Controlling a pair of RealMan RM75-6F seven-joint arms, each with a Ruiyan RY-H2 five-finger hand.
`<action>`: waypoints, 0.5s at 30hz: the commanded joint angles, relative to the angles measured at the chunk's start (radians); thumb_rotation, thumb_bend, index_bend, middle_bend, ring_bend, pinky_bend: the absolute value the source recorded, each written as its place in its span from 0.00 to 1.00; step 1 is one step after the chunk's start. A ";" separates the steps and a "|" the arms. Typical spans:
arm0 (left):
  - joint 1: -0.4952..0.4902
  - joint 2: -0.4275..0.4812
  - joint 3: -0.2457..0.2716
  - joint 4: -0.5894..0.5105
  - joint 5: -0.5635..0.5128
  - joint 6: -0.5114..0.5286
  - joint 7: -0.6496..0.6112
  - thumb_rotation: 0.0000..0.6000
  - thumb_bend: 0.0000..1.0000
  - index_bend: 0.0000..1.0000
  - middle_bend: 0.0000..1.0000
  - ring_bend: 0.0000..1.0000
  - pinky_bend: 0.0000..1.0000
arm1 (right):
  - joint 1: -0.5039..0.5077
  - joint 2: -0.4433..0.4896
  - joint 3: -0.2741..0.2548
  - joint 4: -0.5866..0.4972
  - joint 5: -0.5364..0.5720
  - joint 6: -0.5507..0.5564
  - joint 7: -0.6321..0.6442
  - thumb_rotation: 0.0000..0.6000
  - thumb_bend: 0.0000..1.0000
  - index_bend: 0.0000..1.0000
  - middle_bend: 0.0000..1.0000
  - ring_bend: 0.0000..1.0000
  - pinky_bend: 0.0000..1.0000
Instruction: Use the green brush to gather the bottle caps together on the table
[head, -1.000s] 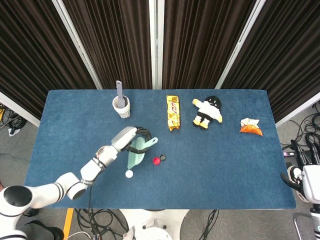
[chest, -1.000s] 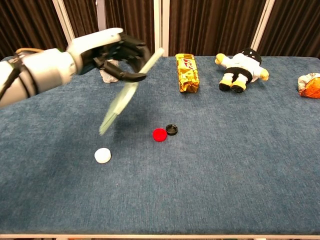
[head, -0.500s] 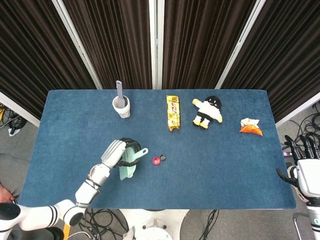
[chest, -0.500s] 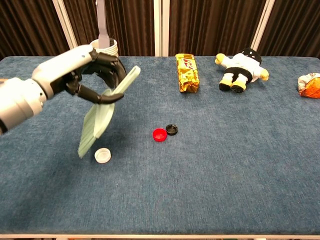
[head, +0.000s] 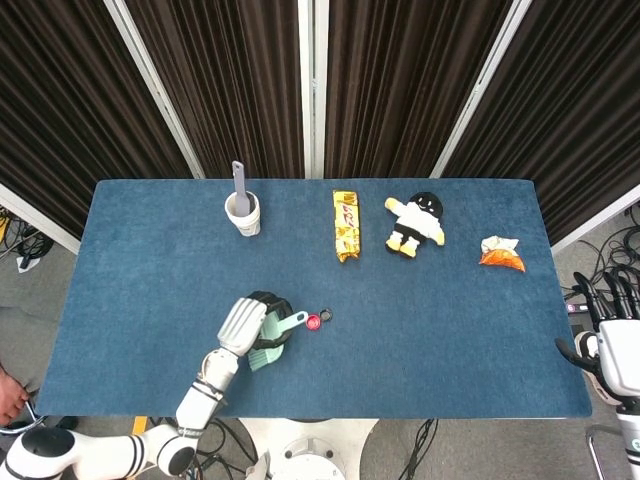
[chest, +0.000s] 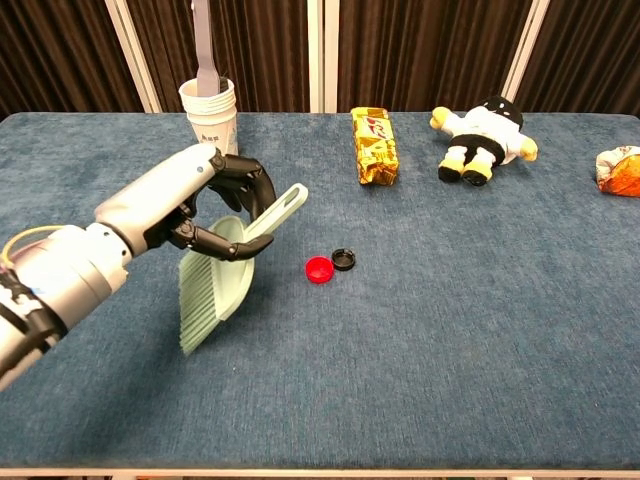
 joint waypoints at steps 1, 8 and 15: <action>0.012 -0.033 -0.020 0.037 0.004 0.013 0.027 1.00 0.37 0.50 0.57 0.40 0.35 | -0.002 0.000 -0.002 0.002 0.001 0.001 0.003 1.00 0.08 0.02 0.25 0.00 0.04; 0.015 -0.062 -0.051 0.054 -0.003 -0.016 0.025 1.00 0.37 0.50 0.57 0.40 0.35 | -0.007 0.004 -0.005 0.000 -0.001 0.013 0.004 1.00 0.08 0.02 0.25 0.00 0.04; -0.036 -0.132 -0.148 0.096 -0.026 -0.056 0.034 1.00 0.38 0.50 0.57 0.40 0.35 | -0.015 0.010 -0.007 -0.007 0.000 0.025 0.004 1.00 0.08 0.02 0.25 0.00 0.04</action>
